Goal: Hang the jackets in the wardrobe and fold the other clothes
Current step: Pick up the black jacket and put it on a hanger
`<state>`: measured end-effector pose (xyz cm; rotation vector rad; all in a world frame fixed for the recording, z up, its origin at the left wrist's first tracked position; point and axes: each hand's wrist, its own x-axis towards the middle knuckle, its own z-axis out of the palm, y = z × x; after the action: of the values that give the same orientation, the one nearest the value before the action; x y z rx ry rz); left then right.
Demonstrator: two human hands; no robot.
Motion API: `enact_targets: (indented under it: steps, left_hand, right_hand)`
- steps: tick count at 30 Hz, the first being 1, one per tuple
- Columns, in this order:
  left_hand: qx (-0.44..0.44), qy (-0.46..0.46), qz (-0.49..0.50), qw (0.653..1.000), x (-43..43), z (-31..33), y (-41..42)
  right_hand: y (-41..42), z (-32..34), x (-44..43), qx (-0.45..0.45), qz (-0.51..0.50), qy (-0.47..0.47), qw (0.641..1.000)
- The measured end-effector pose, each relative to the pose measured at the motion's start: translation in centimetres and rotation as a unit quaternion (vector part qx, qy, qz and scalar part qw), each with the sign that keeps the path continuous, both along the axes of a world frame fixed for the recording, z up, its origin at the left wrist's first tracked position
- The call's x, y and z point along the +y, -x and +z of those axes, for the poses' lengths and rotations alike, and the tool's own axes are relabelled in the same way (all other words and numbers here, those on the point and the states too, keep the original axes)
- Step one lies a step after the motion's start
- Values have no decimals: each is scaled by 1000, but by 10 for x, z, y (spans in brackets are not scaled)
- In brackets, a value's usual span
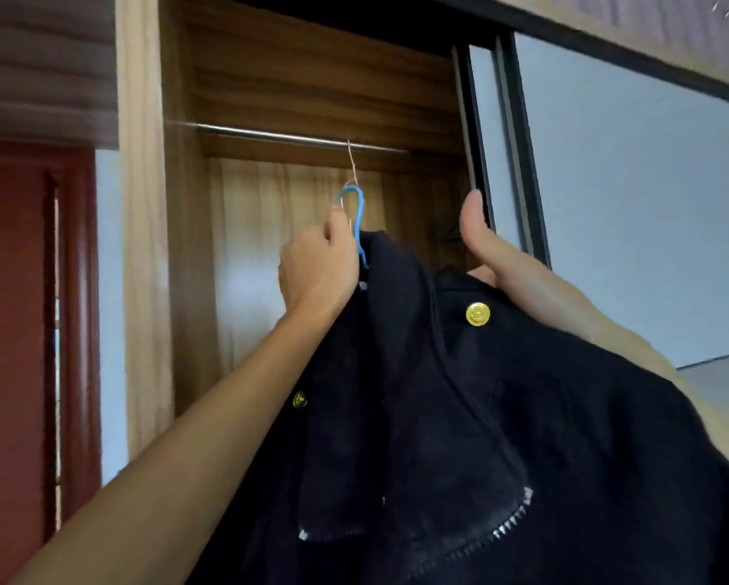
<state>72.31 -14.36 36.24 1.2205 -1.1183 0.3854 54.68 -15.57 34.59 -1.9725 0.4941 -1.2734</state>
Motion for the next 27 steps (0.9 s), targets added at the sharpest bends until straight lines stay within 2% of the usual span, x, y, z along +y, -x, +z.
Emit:
enact_targets:
  steps: [2, 4, 5, 7, 9, 10, 12, 13, 15, 18, 22, 27]
  left_hand:
    - [1, -6, 32, 999, -1, 6, -20]
    - [-4, 3, 53, 999, -5, 12, -43]
    - [2, 9, 61, 998, -6, 16, -52]
    - [52, 12, 55, 997, -6, 27, -63]
    - [150, 30, 4, 988, -6, 43, -70]
    - [205, 53, -55, 976, -4, 51, -71]
    - [258, 102, -135, 951, -6, 67, -71]
    - [243, 110, -130, 955, -10, 75, -70]
    - [181, 95, -36, 978, -25, 88, -68]
    - [132, 86, 77, 985, -55, 102, -76]
    - [106, 71, 66, 990, -82, 117, -110]
    - [99, 70, 14, 993, -108, 136, -149]
  right_hand:
    - [-19, 12, 7, 41, 55, 8, 998]
    - [-40, 25, 11, 95, 63, -1, 994]
    - [-49, 34, 7, 80, 41, -8, 996]
    - [-70, 51, -6, 9, 73, -13, 997]
    - [-95, 76, -19, -50, 105, -22, 993]
    - [-108, 89, -22, -66, 113, -18, 991]
    - [-130, 112, -39, -76, 115, -4, 990]
    - [-140, 121, -47, -85, 110, 8, 990]
    - [-159, 131, -61, -89, 98, 27, 991]
    - [-192, 147, -80, -101, 83, 21, 991]
    - [-225, 164, -113, -92, 46, 27, 994]
    - [-263, 184, -147, -75, 80, 31, 993]
